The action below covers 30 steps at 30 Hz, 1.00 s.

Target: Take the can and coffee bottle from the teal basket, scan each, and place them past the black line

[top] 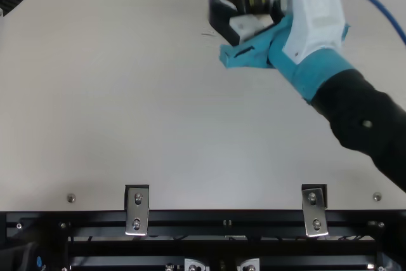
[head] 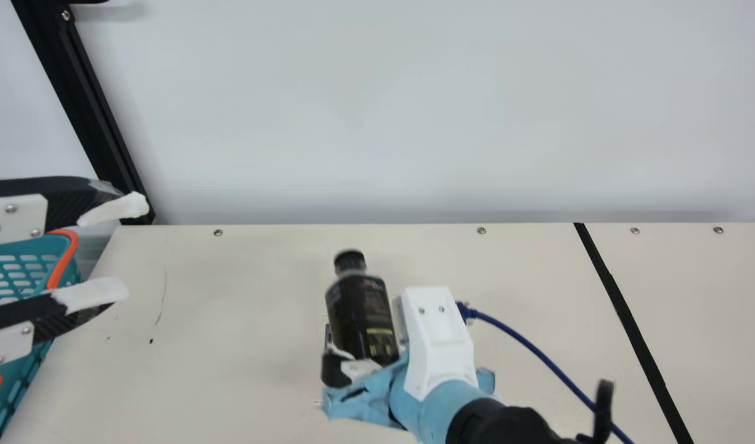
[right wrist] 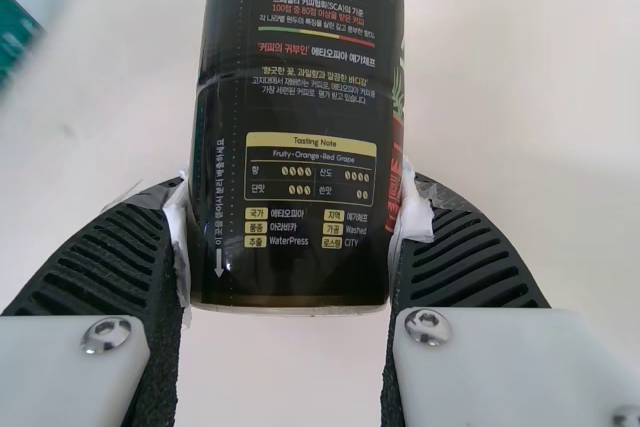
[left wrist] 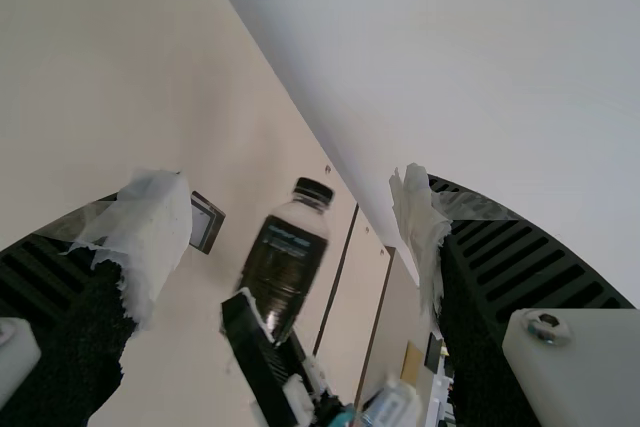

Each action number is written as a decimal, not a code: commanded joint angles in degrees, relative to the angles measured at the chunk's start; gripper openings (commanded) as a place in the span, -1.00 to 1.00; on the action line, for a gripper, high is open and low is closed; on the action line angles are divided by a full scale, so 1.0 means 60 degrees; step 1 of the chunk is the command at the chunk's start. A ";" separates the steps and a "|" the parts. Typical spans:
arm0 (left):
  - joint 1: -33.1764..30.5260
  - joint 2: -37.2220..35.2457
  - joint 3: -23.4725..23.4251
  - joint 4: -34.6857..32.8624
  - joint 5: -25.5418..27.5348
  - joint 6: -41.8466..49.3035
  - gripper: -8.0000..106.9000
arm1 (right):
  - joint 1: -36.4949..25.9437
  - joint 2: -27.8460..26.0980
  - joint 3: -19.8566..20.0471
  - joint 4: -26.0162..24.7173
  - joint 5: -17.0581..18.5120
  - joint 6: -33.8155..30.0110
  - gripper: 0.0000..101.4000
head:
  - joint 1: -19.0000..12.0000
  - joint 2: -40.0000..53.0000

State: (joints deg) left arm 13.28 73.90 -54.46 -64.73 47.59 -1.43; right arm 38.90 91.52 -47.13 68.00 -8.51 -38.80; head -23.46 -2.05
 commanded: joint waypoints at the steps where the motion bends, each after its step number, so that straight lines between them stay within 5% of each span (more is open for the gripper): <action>1: 0.0000 0.0000 0.0000 0.0000 0.0000 0.0000 0.71 | 0.0020 -0.0211 -0.0115 0.0289 -0.0152 -0.0359 -1.00 | -0.0256 -0.0027; 27: 0.0000 0.0000 0.0000 0.0000 0.0000 0.0000 0.71 | 0.0040 0.1437 -0.1363 0.5325 -0.0472 -0.6607 -1.00 | -0.0256 -0.0027; 30: 0.0000 0.0000 0.0000 0.0000 0.0000 0.0000 0.71 | -0.0065 0.1673 -0.1524 0.5329 -0.0454 -0.6745 -1.00 | -0.0256 -0.0027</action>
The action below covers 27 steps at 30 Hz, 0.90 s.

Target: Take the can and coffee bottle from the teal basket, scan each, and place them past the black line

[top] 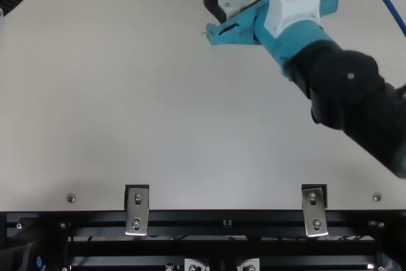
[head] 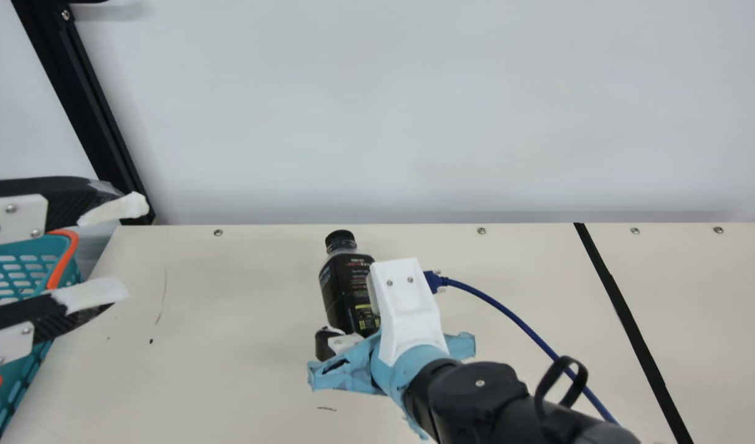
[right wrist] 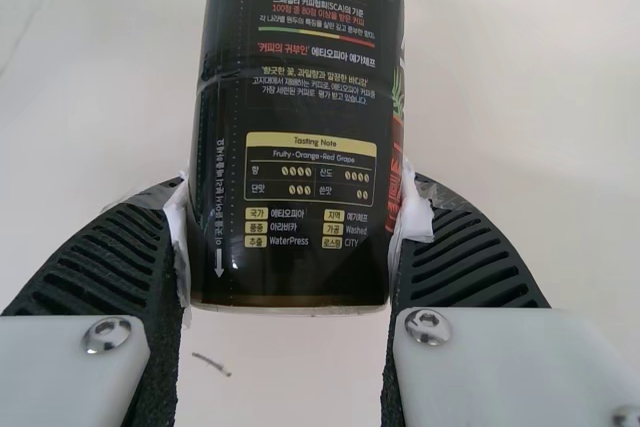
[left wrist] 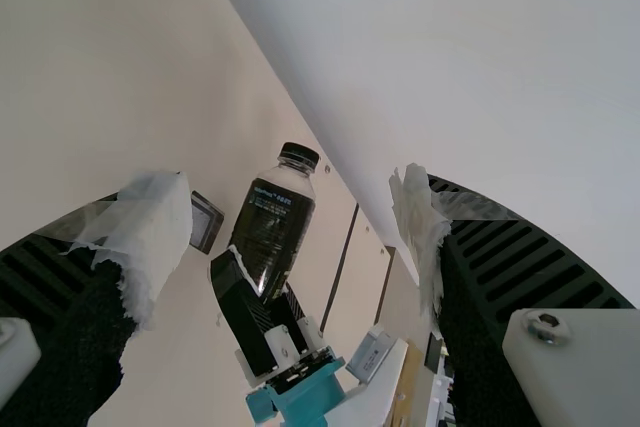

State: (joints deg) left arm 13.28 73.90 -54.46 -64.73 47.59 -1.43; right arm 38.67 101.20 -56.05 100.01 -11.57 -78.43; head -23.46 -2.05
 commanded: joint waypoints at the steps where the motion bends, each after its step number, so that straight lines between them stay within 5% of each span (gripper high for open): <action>1: 0.0000 0.0000 0.0000 0.0000 0.0000 0.0000 0.71 | -0.0067 0.0125 -0.0087 -0.0005 0.0066 -0.0184 -1.00 | -0.0256 -0.0027; 13: 0.0000 0.0000 0.0000 0.0000 0.0000 0.0000 0.71 | -0.0437 0.0503 -0.0393 -0.0005 0.0057 -0.0544 -1.00 | -0.0256 -0.0027; 27: 0.0000 0.0000 0.0000 0.0000 0.0000 0.0000 0.71 | -0.1424 -0.0429 0.0648 -0.0005 -0.0811 -0.0884 -1.00 | -0.0256 -0.0027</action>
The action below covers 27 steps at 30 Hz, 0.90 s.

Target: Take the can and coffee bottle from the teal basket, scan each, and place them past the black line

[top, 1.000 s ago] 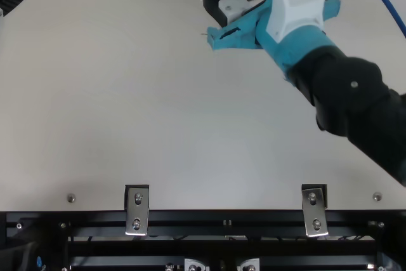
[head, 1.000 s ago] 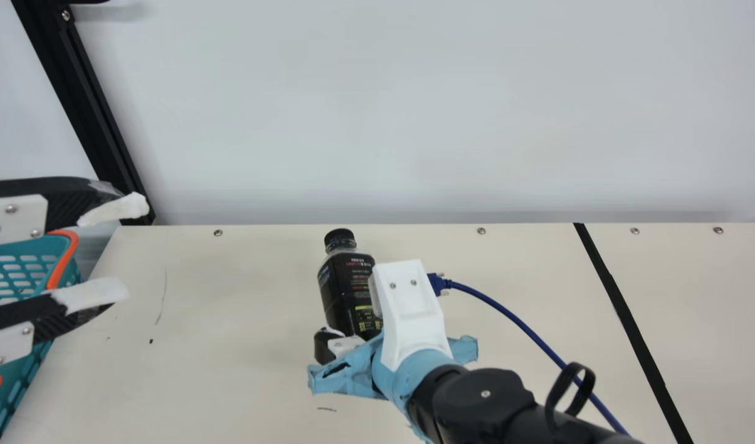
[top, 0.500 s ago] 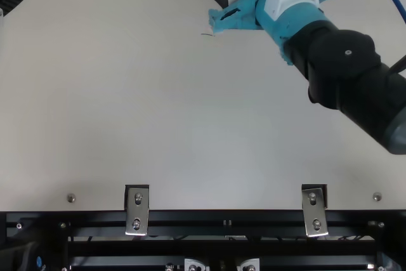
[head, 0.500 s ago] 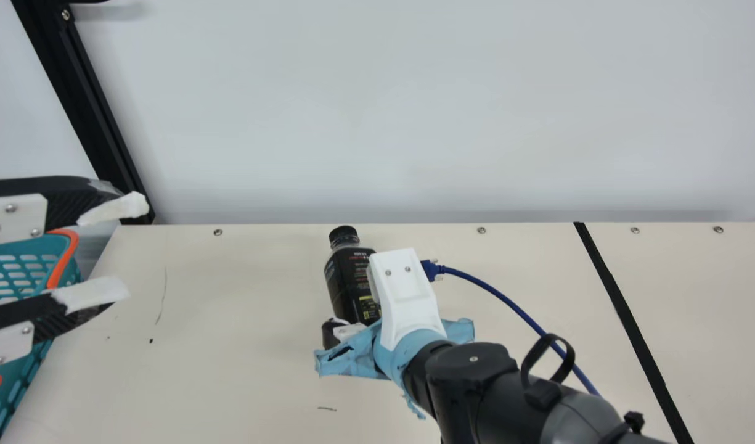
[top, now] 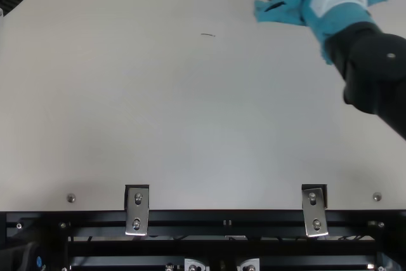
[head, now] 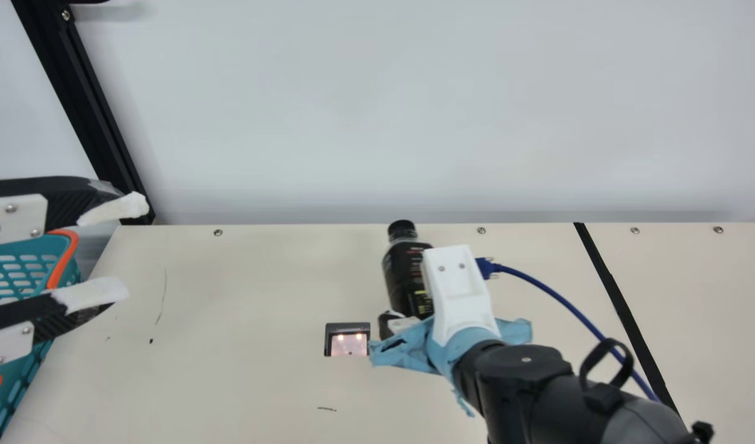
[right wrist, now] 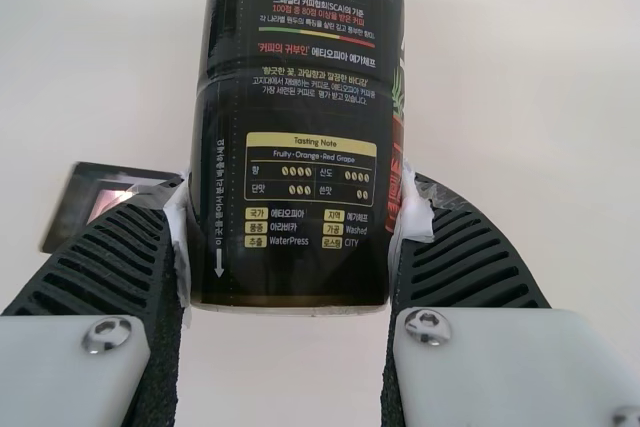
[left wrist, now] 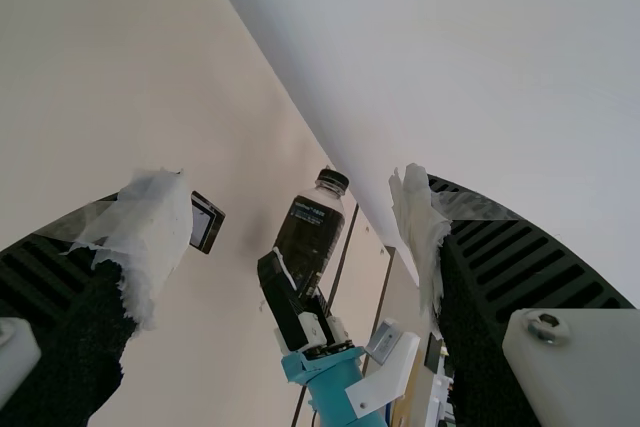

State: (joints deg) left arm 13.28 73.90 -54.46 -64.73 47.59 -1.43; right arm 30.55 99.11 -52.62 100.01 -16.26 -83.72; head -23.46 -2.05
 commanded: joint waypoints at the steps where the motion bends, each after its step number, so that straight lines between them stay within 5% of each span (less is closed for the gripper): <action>1: 0.0000 0.0000 0.0000 0.0000 0.0000 0.0000 0.71 | -0.0141 -0.0162 0.0148 -0.0006 -0.0066 -0.0019 -1.00 | -0.0256 -0.0027; 27: 0.0000 0.0000 0.0000 0.0000 0.0000 0.0000 0.71 | -0.1067 -0.1463 0.1263 -0.0006 -0.1383 -0.0484 -1.00 | -0.0256 -0.0027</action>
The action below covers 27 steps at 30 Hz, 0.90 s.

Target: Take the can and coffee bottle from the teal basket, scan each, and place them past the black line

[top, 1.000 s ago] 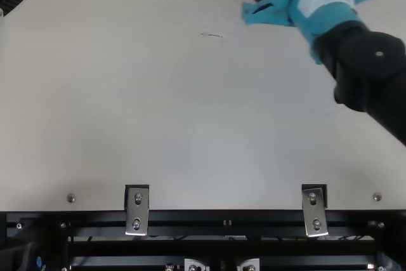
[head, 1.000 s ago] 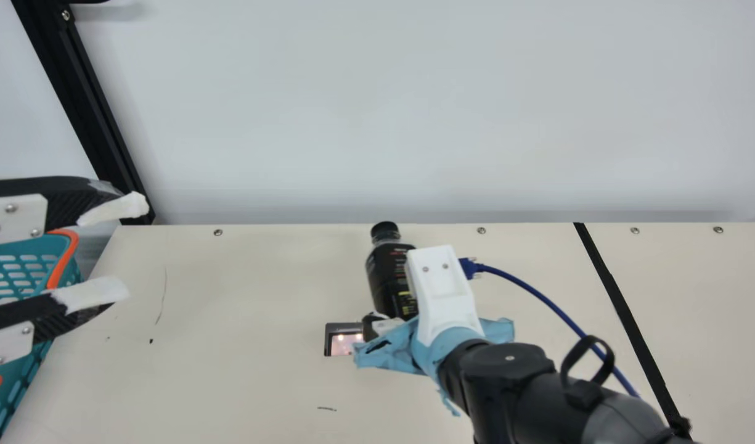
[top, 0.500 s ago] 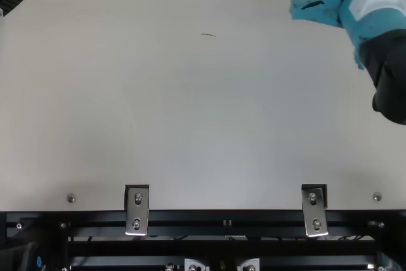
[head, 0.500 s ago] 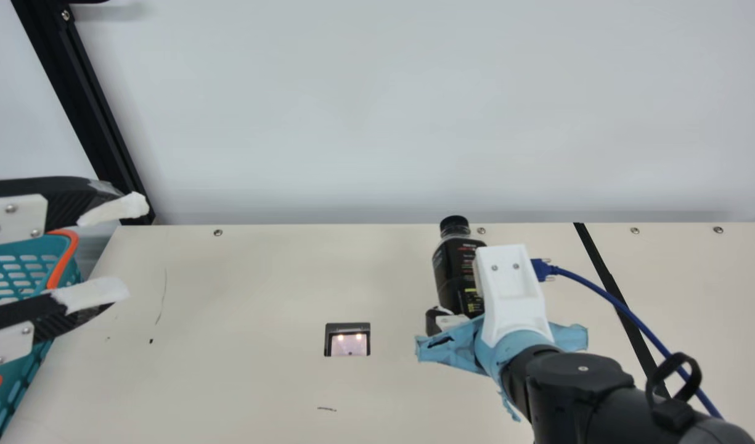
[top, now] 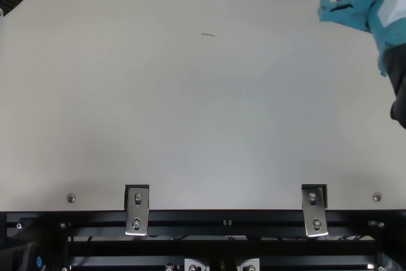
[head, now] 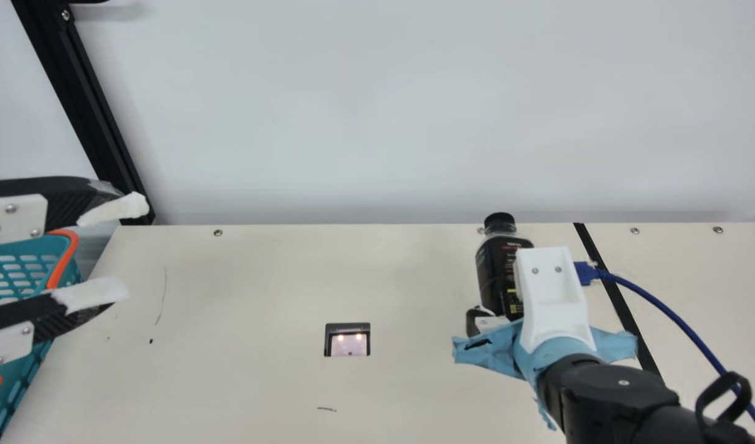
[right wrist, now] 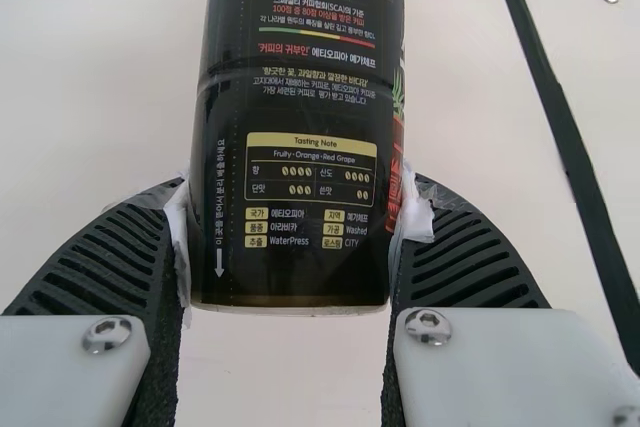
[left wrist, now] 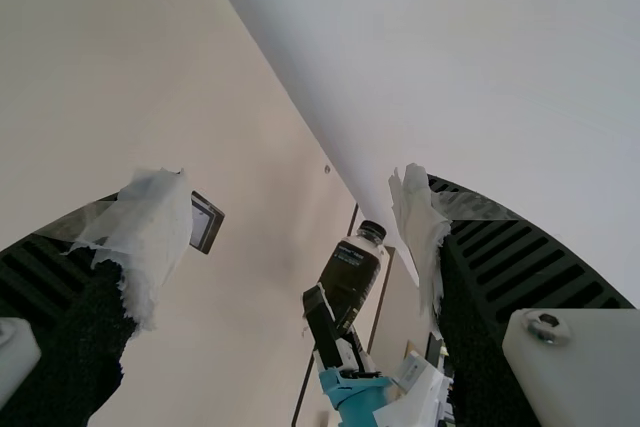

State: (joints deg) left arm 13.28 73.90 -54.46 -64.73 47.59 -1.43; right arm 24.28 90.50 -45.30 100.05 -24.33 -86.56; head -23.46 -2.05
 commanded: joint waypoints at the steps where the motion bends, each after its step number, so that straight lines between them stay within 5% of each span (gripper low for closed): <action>1: 0.0000 0.0000 0.0000 0.0000 0.0000 0.0000 0.71 | -0.0067 -0.0080 0.0084 -0.0012 -0.0070 -0.0015 -1.00 | -0.0256 -0.0058; 27: 0.0000 0.0000 0.0000 0.0000 0.0000 0.0000 0.71 | -0.1830 -0.1143 0.1641 -0.0012 -0.0462 -0.0559 -1.00 | -0.0257 -0.4104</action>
State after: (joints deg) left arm 13.28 73.90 -54.46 -64.73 47.59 -1.43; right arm 13.70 83.79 -35.65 100.02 -27.08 -89.85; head -23.17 -25.22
